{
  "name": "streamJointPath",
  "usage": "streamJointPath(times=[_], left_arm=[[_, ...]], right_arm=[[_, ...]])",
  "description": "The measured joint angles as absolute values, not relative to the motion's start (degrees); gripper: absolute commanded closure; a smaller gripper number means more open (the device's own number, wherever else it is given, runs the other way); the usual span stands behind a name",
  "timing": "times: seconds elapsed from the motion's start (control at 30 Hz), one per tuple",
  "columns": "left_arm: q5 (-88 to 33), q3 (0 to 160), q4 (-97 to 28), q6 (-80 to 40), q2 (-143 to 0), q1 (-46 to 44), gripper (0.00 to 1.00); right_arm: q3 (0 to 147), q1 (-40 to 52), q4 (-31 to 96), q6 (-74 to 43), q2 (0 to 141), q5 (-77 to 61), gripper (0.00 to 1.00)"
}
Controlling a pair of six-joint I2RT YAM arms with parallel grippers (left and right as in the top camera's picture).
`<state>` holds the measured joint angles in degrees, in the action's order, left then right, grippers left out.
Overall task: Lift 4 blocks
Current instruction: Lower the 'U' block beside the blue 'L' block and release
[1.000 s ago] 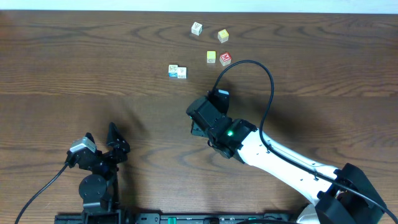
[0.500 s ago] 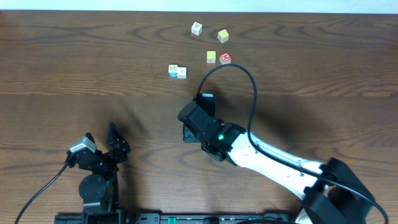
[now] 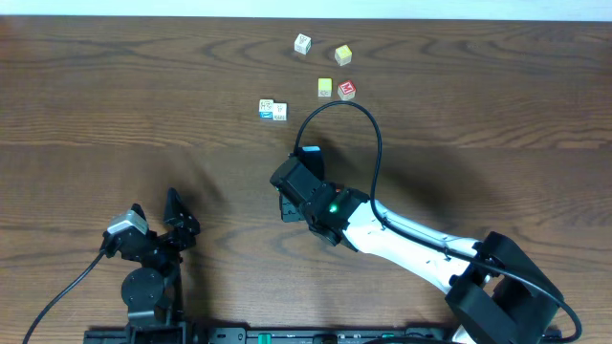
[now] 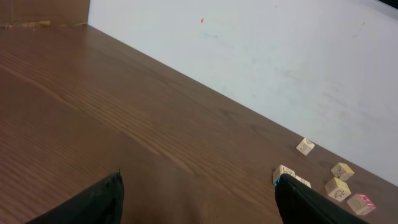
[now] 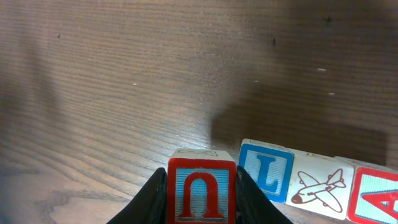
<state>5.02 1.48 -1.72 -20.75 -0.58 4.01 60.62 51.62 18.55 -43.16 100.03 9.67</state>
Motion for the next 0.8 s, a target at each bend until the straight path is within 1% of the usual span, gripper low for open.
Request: streamJointPath(times=[0.3, 0.53, 0.8], left_arm=[[5.02, 1.48, -1.72, -20.75, -0.58, 3.99, 0.21], [5.02, 1.45, -1.72, -20.75, -0.58, 3.99, 0.22], [5.02, 1.45, -1.72, -20.75, -0.60, 3.99, 0.22]], right_arm=[[60.62, 51.62, 17.85, -42.94, 100.16, 10.48, 0.98], [60.62, 51.62, 16.62, -42.94, 103.79, 10.48, 0.99], [60.62, 51.57, 14.87, -42.89, 104.25, 10.48, 0.97]])
